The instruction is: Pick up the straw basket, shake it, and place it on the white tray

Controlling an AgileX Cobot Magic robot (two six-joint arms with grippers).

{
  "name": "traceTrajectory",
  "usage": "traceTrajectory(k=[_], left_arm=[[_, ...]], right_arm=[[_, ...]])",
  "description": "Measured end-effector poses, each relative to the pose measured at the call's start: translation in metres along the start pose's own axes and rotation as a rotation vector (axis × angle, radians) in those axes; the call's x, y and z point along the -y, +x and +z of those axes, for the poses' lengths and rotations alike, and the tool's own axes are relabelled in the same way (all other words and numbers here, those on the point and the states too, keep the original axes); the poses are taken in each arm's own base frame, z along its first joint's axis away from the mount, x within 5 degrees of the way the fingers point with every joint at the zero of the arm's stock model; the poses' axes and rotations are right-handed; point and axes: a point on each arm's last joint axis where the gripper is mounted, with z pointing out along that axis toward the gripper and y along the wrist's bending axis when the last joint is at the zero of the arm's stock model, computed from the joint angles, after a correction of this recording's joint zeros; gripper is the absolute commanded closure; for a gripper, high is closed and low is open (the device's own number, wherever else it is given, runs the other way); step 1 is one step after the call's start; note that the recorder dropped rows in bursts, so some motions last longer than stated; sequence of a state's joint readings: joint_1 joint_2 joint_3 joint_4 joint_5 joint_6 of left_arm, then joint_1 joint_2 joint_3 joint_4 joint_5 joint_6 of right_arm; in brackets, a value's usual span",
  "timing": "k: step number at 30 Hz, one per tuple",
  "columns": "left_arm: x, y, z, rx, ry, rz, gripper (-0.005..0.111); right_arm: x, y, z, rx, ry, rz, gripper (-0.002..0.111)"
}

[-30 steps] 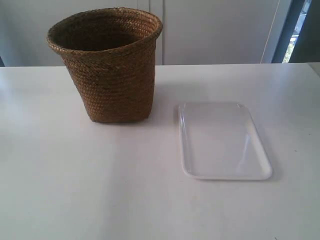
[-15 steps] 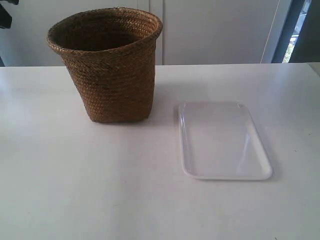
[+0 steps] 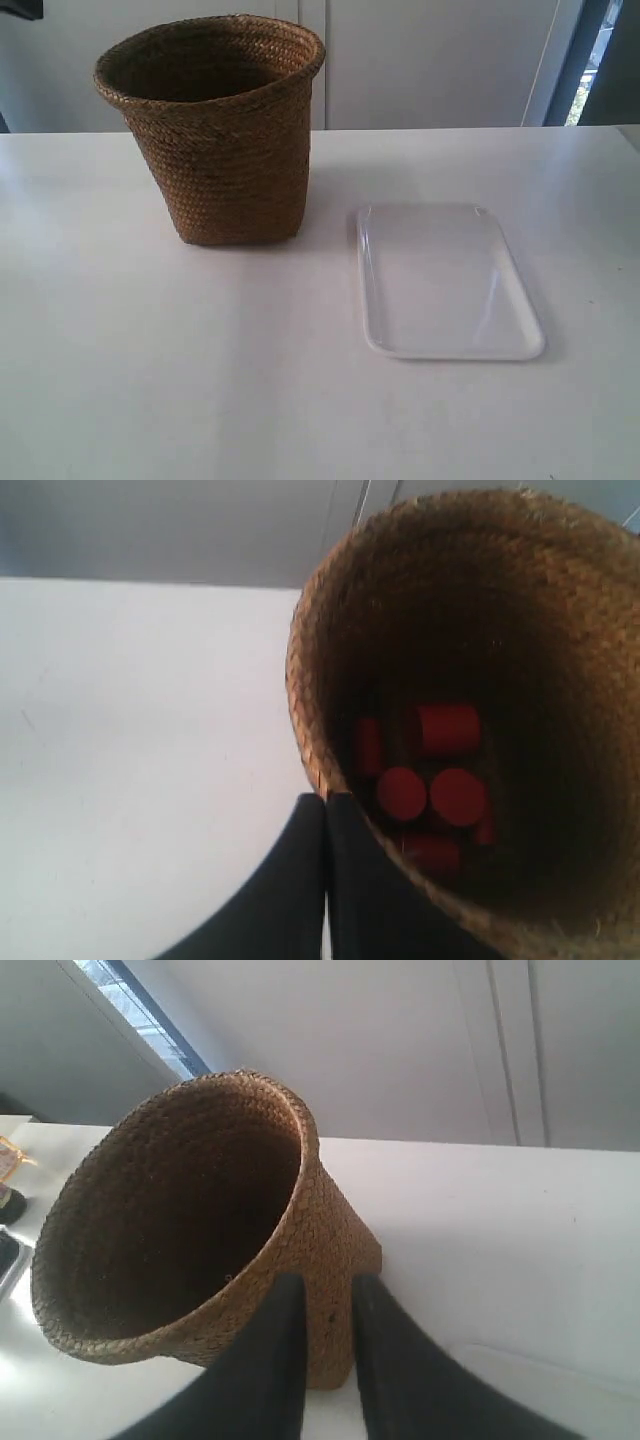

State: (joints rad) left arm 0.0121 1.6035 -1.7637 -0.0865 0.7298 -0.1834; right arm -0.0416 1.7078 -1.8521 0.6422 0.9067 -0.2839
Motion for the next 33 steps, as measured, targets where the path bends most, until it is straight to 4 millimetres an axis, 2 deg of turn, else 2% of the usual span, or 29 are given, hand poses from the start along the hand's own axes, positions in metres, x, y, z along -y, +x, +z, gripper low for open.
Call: traceTrajectory(k=[2, 6, 9, 12, 16, 23, 27, 33], left_arm=[[0.001, -0.01, 0.003, 0.03, 0.005, 0.001, 0.107], [0.0, -0.016, 0.019, 0.023, 0.002, 0.006, 0.104], [-0.002, -0.015, 0.034, 0.008, 0.0, 0.008, 0.092], [-0.004, -0.015, 0.046, 0.002, -0.003, 0.018, 0.078], [-0.006, -0.013, 0.06, -0.007, -0.006, 0.02, 0.069], [-0.008, -0.016, 0.071, 0.037, -0.008, 0.018, 0.067], [-0.009, -0.016, 0.077, 0.053, -0.009, 0.019, 0.067], [-0.01, -0.014, 0.086, 0.04, -0.011, 0.017, 0.067]], right_arm=[[0.002, -0.002, 0.01, -0.001, -0.006, -0.006, 0.079], [0.009, -0.006, 0.029, 0.005, -0.005, -0.009, 0.068], [0.017, -0.006, 0.043, -0.003, 0.0, -0.01, 0.06], [0.023, -0.006, 0.052, 0.0, 0.003, -0.03, 0.059], [0.029, -0.007, 0.062, 0.024, 0.013, -0.027, 0.059], [0.03, -0.011, 0.067, 0.09, 0.009, 0.005, 0.056], [0.03, -0.005, 0.086, 0.071, -0.006, 0.021, 0.045], [0.031, 0.016, 0.122, -0.01, -0.036, 0.051, 0.044]])
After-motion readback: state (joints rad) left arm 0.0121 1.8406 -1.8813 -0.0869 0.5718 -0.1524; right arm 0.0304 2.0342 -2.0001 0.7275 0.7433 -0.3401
